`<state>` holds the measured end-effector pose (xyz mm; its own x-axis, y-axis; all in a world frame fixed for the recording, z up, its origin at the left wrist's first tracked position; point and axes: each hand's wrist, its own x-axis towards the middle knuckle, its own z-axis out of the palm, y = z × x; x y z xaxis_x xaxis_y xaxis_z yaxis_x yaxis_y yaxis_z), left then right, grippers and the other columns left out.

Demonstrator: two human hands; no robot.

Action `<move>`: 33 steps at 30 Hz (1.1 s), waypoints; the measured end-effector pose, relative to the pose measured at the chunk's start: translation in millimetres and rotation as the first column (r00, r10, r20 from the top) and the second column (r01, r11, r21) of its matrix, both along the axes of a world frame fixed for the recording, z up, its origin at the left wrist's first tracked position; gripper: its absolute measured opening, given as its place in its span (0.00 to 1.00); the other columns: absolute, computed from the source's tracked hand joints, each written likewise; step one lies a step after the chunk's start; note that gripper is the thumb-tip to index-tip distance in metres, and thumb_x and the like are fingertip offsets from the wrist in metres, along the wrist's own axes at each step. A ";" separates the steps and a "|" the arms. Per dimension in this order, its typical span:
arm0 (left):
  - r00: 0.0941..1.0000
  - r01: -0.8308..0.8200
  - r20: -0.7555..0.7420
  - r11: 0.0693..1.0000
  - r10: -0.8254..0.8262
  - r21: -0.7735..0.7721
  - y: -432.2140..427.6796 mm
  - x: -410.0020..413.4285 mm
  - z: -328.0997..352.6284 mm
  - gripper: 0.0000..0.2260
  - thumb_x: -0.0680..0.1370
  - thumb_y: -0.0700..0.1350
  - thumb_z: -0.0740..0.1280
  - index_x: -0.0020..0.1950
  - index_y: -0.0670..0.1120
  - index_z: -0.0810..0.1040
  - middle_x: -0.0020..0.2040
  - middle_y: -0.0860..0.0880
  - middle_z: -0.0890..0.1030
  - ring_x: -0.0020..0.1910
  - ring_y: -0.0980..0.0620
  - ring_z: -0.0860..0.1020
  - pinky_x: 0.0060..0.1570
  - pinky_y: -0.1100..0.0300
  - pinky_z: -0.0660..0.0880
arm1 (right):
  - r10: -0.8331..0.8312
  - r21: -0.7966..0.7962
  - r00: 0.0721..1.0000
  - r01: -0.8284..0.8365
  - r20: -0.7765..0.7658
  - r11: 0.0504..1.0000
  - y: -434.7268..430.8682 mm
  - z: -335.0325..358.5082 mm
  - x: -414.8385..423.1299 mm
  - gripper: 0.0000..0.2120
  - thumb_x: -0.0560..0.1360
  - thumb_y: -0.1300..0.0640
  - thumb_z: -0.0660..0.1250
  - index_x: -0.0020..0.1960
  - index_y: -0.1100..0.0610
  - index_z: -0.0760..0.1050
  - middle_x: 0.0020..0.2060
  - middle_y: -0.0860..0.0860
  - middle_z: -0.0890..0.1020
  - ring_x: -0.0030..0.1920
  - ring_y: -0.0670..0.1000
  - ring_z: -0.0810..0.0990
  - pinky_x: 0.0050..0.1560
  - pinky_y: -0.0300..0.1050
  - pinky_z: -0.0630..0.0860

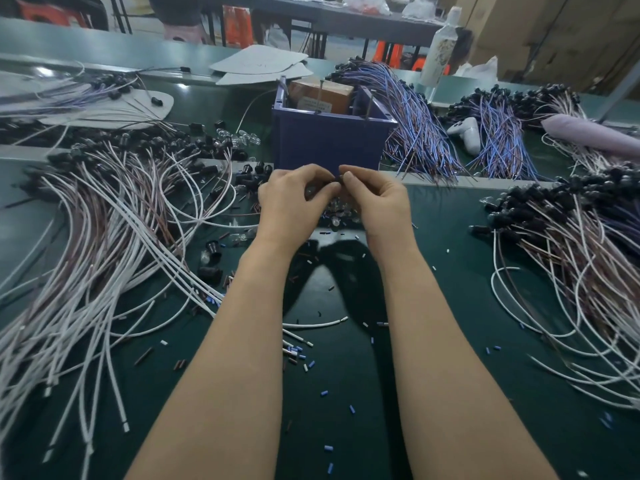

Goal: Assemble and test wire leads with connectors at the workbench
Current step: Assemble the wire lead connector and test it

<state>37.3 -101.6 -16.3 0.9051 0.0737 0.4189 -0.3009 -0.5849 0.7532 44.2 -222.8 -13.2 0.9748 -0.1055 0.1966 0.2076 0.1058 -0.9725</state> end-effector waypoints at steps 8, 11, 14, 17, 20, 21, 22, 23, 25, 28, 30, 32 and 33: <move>0.988 0.114 -0.091 0.989 -0.123 -0.098 0.9 -0.5 1.0 0.09 0.78 0.42 0.66 0.57 0.45 0.80 0.50 0.50 0.83 0.51 0.53 0.80 0.57 0.59 0.75 | -0.007 0.148 0.994 0.022 -0.105 0.989 -1.5 -3.0 1.1 0.05 0.76 0.66 0.66 0.43 0.59 0.77 0.34 0.52 0.82 0.34 0.44 0.81 0.39 0.34 0.78; 0.993 0.095 -0.059 0.990 -0.102 -0.105 -1.0 -0.9 1.9 0.08 0.78 0.40 0.65 0.56 0.44 0.80 0.47 0.50 0.82 0.49 0.53 0.80 0.54 0.61 0.75 | 0.027 0.222 0.992 0.001 -0.124 0.975 1.7 -4.1 1.9 0.05 0.76 0.66 0.66 0.43 0.61 0.77 0.34 0.52 0.82 0.34 0.45 0.81 0.40 0.35 0.78; 0.995 0.080 -0.047 0.991 -0.085 -0.107 -2.7 -1.7 2.5 0.07 0.78 0.40 0.65 0.54 0.44 0.80 0.44 0.52 0.81 0.47 0.55 0.79 0.52 0.63 0.74 | 0.014 0.203 0.994 0.009 -0.111 0.979 4.7 -5.1 2.7 0.06 0.76 0.66 0.66 0.42 0.60 0.77 0.34 0.52 0.81 0.35 0.47 0.81 0.41 0.36 0.78; 0.997 0.070 -0.039 0.994 -0.073 -0.080 -1.5 -1.4 1.6 0.07 0.78 0.40 0.64 0.54 0.44 0.80 0.43 0.54 0.80 0.46 0.56 0.78 0.50 0.66 0.72 | 0.015 0.197 0.994 0.007 -0.111 0.980 6.6 -6.0 3.6 0.05 0.76 0.66 0.66 0.42 0.60 0.77 0.35 0.54 0.81 0.38 0.50 0.81 0.44 0.38 0.79; 0.996 0.063 -0.054 0.995 -0.068 -0.083 -1.7 -1.3 -0.2 0.08 0.78 0.41 0.64 0.55 0.45 0.80 0.44 0.53 0.80 0.46 0.56 0.78 0.49 0.68 0.72 | 0.003 0.183 0.993 0.019 -0.119 0.983 7.8 -6.0 3.7 0.06 0.77 0.66 0.65 0.42 0.60 0.77 0.36 0.55 0.81 0.37 0.49 0.81 0.43 0.37 0.80; 0.997 0.054 -0.058 0.994 -0.059 -0.095 -1.8 -1.2 -0.7 0.08 0.79 0.41 0.64 0.55 0.45 0.80 0.45 0.53 0.81 0.46 0.56 0.79 0.49 0.69 0.72 | 0.005 0.188 0.992 0.018 -0.122 0.982 8.5 -6.0 3.3 0.06 0.77 0.65 0.64 0.43 0.60 0.77 0.37 0.54 0.81 0.37 0.48 0.81 0.42 0.37 0.80; 0.997 0.043 -0.063 0.993 -0.050 -0.106 -1.8 -1.0 -1.1 0.08 0.79 0.41 0.65 0.55 0.45 0.80 0.45 0.52 0.81 0.47 0.55 0.79 0.50 0.69 0.72 | 0.014 0.197 0.992 0.010 -0.124 0.980 8.7 -5.9 2.7 0.07 0.78 0.64 0.63 0.44 0.60 0.78 0.38 0.54 0.81 0.37 0.48 0.81 0.43 0.37 0.80; 0.997 0.037 -0.069 0.993 -0.045 -0.116 -1.8 -0.4 -1.7 0.08 0.79 0.42 0.65 0.56 0.45 0.81 0.47 0.52 0.82 0.49 0.55 0.79 0.52 0.67 0.73 | 0.026 0.200 0.992 -0.001 -0.123 0.980 8.3 -5.9 2.4 0.08 0.79 0.63 0.62 0.45 0.60 0.78 0.38 0.55 0.81 0.38 0.48 0.81 0.44 0.37 0.80; 0.995 0.037 -0.086 0.992 -0.047 -0.119 -2.5 0.3 -2.2 0.09 0.78 0.42 0.65 0.57 0.47 0.81 0.49 0.51 0.83 0.52 0.53 0.80 0.60 0.57 0.73 | 0.037 0.146 0.993 -0.021 -0.110 0.989 6.6 -5.4 2.1 0.08 0.80 0.61 0.62 0.46 0.60 0.78 0.39 0.55 0.81 0.39 0.50 0.81 0.46 0.40 0.80; 0.999 -0.003 -0.050 1.000 0.004 0.007 -6.1 1.4 -3.8 0.09 0.77 0.44 0.66 0.57 0.49 0.81 0.53 0.49 0.80 0.55 0.49 0.77 0.61 0.48 0.71 | 0.000 -0.059 0.997 -0.004 -0.078 0.998 5.6 -4.6 2.4 0.02 0.77 0.62 0.66 0.47 0.59 0.77 0.39 0.55 0.81 0.39 0.51 0.80 0.48 0.47 0.79; 0.997 -0.045 0.063 0.999 0.045 -0.005 -8.8 0.1 -1.1 0.07 0.76 0.45 0.68 0.53 0.46 0.80 0.48 0.50 0.77 0.49 0.51 0.77 0.55 0.53 0.74 | -0.093 -0.118 0.993 0.085 -0.066 0.989 4.6 -3.5 3.4 0.03 0.77 0.60 0.66 0.46 0.60 0.75 0.37 0.54 0.80 0.36 0.50 0.79 0.44 0.45 0.78; 0.985 -0.033 0.164 0.995 0.049 -0.095 -9.3 -1.5 4.3 0.08 0.78 0.48 0.67 0.44 0.44 0.77 0.36 0.54 0.75 0.35 0.58 0.74 0.41 0.63 0.74 | -0.157 0.034 0.981 0.162 -0.112 0.986 -0.2 -0.7 5.0 0.06 0.78 0.58 0.65 0.43 0.59 0.74 0.33 0.51 0.80 0.31 0.46 0.77 0.36 0.39 0.77; 0.988 -0.013 0.151 0.993 0.030 -0.116 -9.9 -1.3 6.8 0.14 0.79 0.51 0.65 0.40 0.42 0.76 0.31 0.54 0.74 0.29 0.59 0.71 0.34 0.65 0.71 | -0.136 0.190 0.977 0.166 -0.162 0.968 -3.4 1.7 5.5 0.07 0.78 0.58 0.65 0.42 0.59 0.73 0.30 0.50 0.80 0.28 0.45 0.77 0.33 0.37 0.77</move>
